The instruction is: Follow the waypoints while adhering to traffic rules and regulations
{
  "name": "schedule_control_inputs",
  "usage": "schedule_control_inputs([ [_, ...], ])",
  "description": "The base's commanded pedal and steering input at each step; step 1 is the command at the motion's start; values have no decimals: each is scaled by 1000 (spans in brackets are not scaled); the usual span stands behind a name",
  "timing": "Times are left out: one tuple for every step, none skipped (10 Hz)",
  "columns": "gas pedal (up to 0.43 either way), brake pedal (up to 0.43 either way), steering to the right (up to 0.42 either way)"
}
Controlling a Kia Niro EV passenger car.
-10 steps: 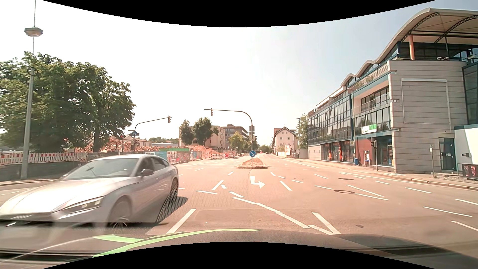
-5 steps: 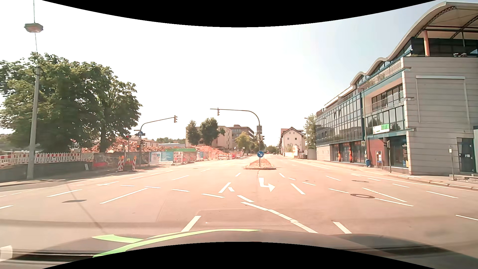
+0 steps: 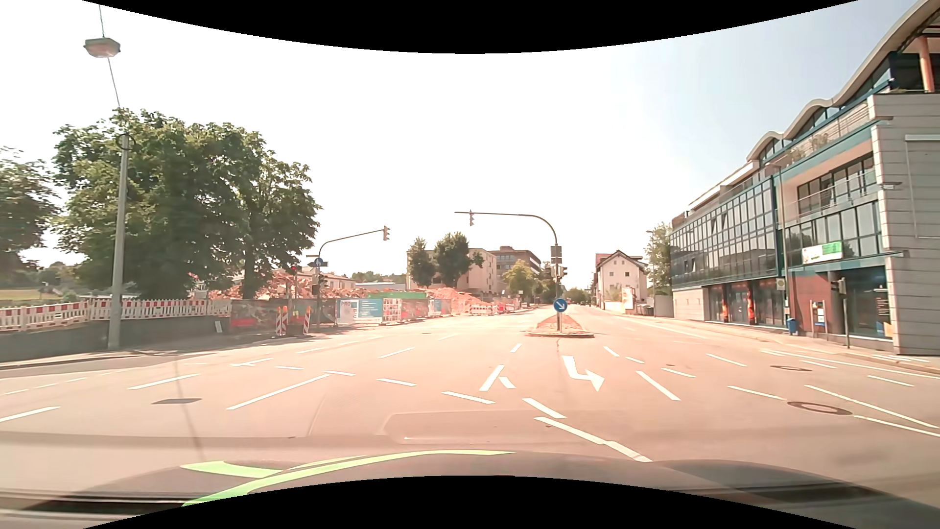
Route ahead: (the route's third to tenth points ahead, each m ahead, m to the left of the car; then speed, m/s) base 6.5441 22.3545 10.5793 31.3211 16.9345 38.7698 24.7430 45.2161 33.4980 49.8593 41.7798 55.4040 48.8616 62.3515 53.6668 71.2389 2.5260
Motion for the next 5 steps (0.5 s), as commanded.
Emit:
schedule_control_inputs([
  [260,0,-482],
  [260,0,-492],
  [260,0,-496],
  [260,0,-496],
  [260,0,-496],
])
